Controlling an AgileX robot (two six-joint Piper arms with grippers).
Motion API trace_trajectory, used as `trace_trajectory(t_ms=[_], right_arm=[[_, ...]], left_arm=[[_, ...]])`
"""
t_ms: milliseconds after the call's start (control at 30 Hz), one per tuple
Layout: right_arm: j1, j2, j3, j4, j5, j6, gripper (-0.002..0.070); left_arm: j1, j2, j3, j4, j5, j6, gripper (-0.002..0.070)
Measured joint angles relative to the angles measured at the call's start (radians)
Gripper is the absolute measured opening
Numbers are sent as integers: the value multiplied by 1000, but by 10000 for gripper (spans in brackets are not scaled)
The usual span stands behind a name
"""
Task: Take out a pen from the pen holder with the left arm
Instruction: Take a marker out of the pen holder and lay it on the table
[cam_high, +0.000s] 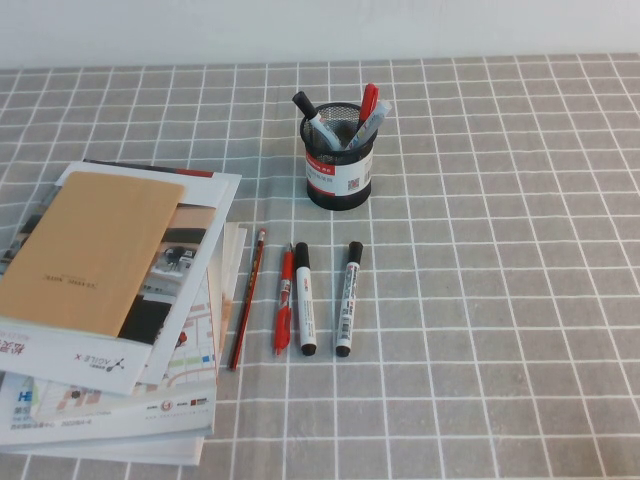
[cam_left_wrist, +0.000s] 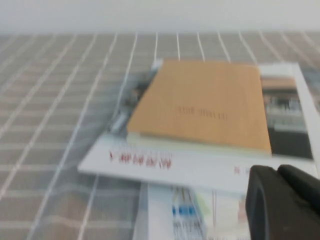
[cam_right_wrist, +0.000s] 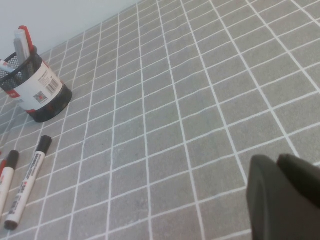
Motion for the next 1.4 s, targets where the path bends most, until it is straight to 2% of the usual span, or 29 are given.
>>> trace_trajectory(t_ms=[100,233,1400], right_arm=[[0,0,0,0,0,0,-13],[0,0,0,0,0,0,-13],[0,0,0,0,0,0,-13]], left_arm=[[2,0,0,-34,80,29,-3],[2,0,0,-59,102,51,-3],[2,-4,2,-68,106,61,-3]])
